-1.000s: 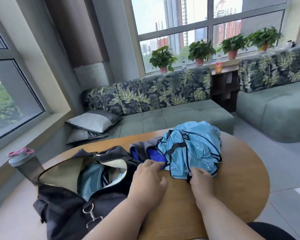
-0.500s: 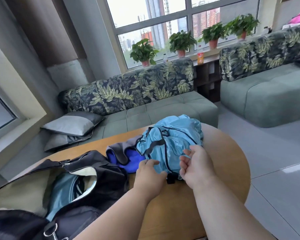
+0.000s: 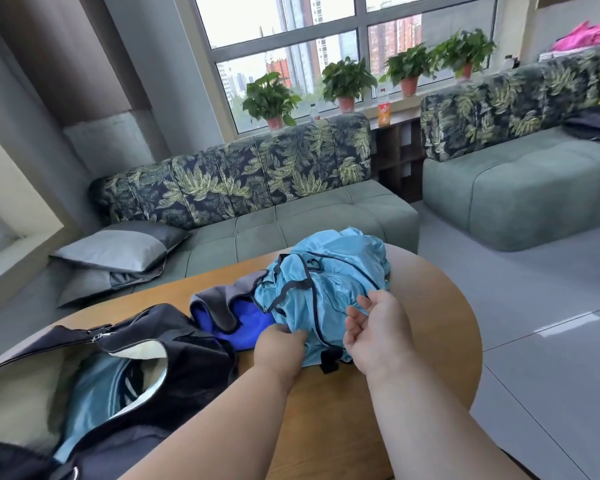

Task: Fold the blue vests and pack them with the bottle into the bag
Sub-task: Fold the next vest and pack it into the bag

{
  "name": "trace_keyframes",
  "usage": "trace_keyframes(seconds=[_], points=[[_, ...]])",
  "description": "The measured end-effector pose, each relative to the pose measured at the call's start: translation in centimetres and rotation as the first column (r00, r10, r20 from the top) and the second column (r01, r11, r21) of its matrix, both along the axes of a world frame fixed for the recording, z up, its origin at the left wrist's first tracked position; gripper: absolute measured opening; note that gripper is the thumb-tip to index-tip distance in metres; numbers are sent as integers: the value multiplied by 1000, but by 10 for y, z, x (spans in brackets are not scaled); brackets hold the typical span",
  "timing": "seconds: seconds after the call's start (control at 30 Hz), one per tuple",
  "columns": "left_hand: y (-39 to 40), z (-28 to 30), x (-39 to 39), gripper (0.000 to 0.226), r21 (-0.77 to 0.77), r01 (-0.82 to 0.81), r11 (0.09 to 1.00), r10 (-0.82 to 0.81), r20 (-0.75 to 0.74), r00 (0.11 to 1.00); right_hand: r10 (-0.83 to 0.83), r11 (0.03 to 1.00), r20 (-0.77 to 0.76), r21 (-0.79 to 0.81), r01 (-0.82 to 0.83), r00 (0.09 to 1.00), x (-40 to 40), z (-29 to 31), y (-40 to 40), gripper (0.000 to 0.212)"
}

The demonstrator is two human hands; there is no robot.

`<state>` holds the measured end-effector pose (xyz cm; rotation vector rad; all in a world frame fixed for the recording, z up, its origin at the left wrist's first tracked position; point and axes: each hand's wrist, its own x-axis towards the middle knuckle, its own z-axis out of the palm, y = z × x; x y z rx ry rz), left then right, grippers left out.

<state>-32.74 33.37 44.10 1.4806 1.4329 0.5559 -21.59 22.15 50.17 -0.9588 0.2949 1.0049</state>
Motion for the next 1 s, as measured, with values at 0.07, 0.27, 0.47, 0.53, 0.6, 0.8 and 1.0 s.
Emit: trace_keyframes(seconds=[0.07, 0.27, 0.47, 0.53, 0.6, 0.8, 1.0], points=[[-3, 6, -11, 34, 8, -22, 1000, 21, 102, 995, -1, 999, 42, -34, 3, 999, 1, -3, 1, 20], [-22, 59, -62, 35, 81, -37, 996, 5, 367, 930, 146, 978, 292, -188, -93, 945, -6, -2, 3, 15], [-38, 120, -104, 35, -132, -46, 990, 129, 732, 669, 236, 952, 337, -268, -148, 911, -20, -13, 10, 14], [-41, 131, -120, 34, -144, -46, 988, 142, 773, 618, 258, 945, 288, -272, -180, 922, -24, -20, 13, 21], [-40, 135, -137, 37, -156, -32, 987, 144, 788, 598, 285, 940, 259, -263, -216, 923, -29, -24, 16, 26], [-38, 129, -166, 23, -197, -73, 978, 187, 658, 730, 418, 907, 350, -212, -364, 838, -40, -26, 12, 28], [-54, 108, -173, 42, 68, 138, 988, -142, 60, 988, 404, 857, 615, 5, -515, 677, -57, -4, -3, 38]])
